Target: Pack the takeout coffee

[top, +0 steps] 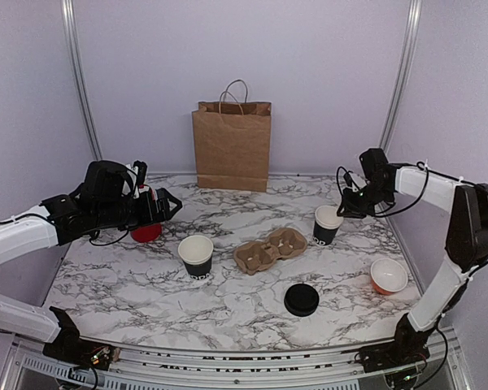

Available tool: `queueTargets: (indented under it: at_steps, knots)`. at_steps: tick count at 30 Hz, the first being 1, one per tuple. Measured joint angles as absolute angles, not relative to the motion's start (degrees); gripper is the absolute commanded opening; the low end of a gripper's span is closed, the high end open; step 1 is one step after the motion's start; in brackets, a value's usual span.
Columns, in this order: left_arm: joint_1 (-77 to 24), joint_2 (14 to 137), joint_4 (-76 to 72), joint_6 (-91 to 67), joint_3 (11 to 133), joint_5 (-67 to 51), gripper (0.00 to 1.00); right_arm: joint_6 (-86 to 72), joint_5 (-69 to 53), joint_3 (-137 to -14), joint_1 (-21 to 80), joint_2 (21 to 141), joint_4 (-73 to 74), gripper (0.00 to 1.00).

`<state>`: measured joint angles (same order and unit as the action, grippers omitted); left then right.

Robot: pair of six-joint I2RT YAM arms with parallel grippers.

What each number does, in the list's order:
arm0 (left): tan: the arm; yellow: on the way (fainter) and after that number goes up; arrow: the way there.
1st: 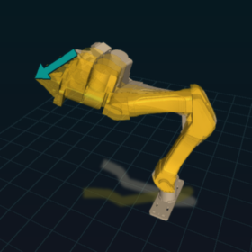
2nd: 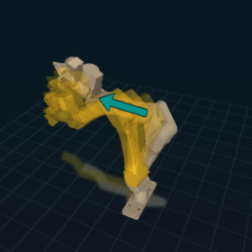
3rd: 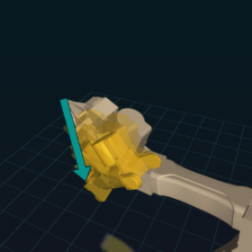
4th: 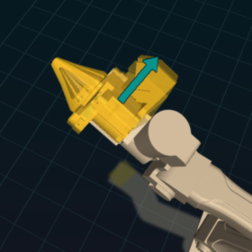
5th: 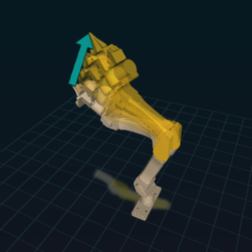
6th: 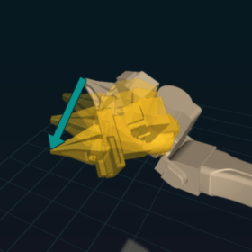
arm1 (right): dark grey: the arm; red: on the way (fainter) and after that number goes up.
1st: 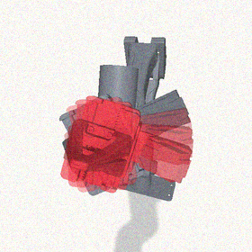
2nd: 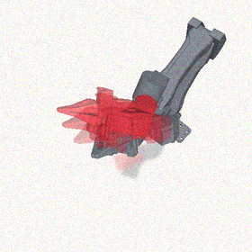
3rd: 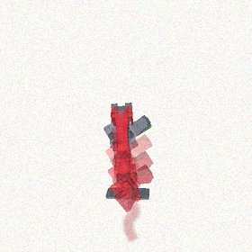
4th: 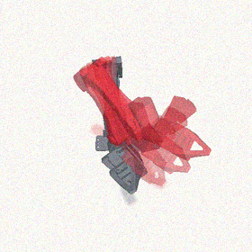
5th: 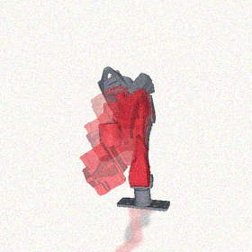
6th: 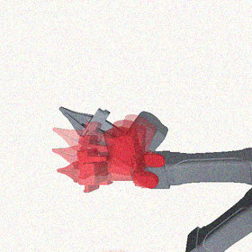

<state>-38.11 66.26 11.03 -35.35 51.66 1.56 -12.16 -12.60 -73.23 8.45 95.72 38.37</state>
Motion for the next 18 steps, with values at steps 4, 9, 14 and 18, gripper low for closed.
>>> queueTargets:
  at_steps: [4, 9, 14, 18]
  knots:
    - [-38.11, 65.98, 11.05, -35.27, 51.64, 1.58, 0.99, -11.84, -11.40, -73.38, 8.45, 95.79, 38.41, 0.37]
    - [-38.11, 65.04, 11.03, -34.96, 51.66, 1.61, 0.99, -11.33, -8.14, -73.80, 8.43, 94.30, 39.09, 0.53]
    - [-38.11, 64.88, 11.11, -33.74, 51.77, 2.07, 0.99, -10.31, -5.91, -73.80, 8.69, 89.41, 39.94, 0.66]
    - [-38.11, 64.88, 11.46, -32.47, 53.12, 2.55, 0.99, -10.02, -3.40, -73.82, 11.60, 84.88, 40.86, 0.69]
